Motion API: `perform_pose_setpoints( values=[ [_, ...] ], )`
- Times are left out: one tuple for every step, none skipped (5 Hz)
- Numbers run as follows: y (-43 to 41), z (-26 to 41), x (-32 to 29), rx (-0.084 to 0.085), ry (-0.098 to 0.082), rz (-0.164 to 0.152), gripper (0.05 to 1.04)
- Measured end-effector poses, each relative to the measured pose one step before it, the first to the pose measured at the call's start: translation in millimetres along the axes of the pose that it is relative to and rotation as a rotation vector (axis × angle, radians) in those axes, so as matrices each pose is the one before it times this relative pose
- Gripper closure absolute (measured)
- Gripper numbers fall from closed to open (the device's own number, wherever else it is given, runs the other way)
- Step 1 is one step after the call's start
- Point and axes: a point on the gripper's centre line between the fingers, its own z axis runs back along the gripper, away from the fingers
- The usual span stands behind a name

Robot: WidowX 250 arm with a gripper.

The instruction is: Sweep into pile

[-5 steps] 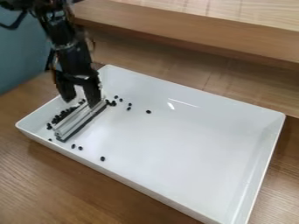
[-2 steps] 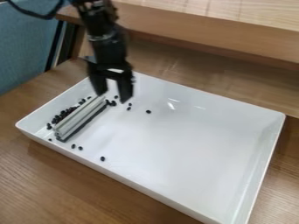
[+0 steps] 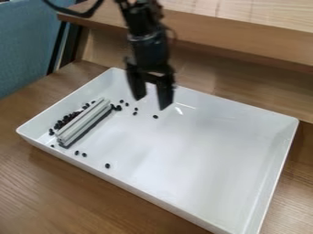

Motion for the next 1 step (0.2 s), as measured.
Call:
perform_pose_setpoints(
  values=[
    [-13.35, -8.15, 3.41, -0.0012, 0.0172, -0.0382, 0.084]
  ],
)
